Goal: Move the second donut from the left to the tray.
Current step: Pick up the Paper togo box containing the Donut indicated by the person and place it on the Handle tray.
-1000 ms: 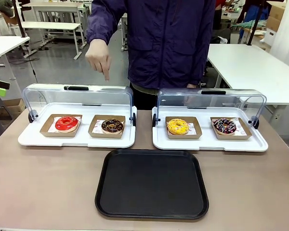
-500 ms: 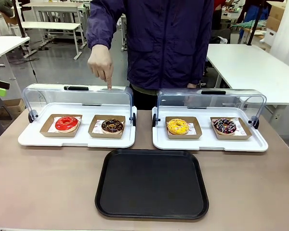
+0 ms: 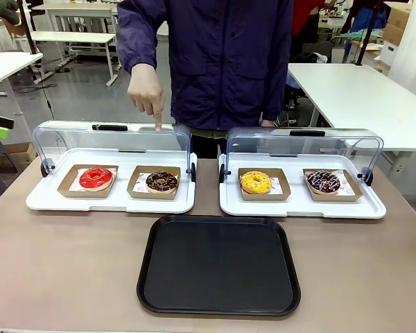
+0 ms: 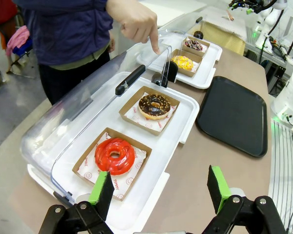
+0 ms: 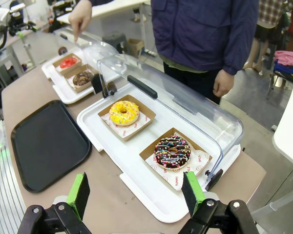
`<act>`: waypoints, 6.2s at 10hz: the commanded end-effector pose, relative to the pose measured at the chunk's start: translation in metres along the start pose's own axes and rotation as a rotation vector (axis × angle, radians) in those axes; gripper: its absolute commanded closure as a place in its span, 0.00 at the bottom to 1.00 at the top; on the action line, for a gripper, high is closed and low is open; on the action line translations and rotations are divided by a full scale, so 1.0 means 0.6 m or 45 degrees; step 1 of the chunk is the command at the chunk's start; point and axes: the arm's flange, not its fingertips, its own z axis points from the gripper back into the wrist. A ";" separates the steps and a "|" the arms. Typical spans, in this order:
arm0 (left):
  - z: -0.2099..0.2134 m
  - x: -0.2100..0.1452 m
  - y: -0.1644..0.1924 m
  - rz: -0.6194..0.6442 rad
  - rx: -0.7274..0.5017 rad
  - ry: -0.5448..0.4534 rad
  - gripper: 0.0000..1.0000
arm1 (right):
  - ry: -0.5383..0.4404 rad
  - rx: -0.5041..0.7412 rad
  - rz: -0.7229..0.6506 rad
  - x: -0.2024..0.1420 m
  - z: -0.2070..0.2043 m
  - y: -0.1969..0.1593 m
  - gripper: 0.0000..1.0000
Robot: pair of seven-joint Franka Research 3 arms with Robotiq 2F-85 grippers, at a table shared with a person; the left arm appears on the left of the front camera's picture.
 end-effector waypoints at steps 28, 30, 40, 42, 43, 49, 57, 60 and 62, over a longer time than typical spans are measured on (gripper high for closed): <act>-0.499 0.155 -0.123 -0.637 -0.073 1.041 0.00 | -0.042 0.002 0.031 0.001 -0.004 -0.005 0.00; -0.504 0.142 -0.118 -0.660 -0.011 1.032 0.00 | -0.042 0.002 0.031 0.001 -0.004 -0.005 0.00; -0.609 0.091 -0.065 -0.760 -0.056 1.175 0.00 | -0.042 0.002 0.031 0.001 -0.004 -0.005 0.00; -0.627 0.085 -0.056 -0.790 -0.039 1.196 0.00 | -0.042 0.002 0.031 0.001 -0.004 -0.005 0.00; -0.631 0.081 -0.052 -0.782 -0.046 1.200 0.00 | -0.042 0.002 0.031 0.001 -0.004 -0.005 0.00; -0.647 0.065 -0.041 -0.767 -0.071 1.214 0.32 | -0.042 0.002 0.031 0.001 -0.004 -0.005 0.00; -0.648 0.065 -0.046 -0.697 -0.119 1.221 1.00 | -0.042 0.002 0.031 0.001 -0.004 -0.005 0.00; -0.651 0.066 -0.036 -0.647 -0.109 1.227 1.00 | -0.042 0.002 0.031 0.001 -0.004 -0.005 0.00; -0.647 0.062 -0.047 -0.720 -0.116 1.214 1.00 | -0.042 0.002 0.031 0.001 -0.004 -0.005 0.00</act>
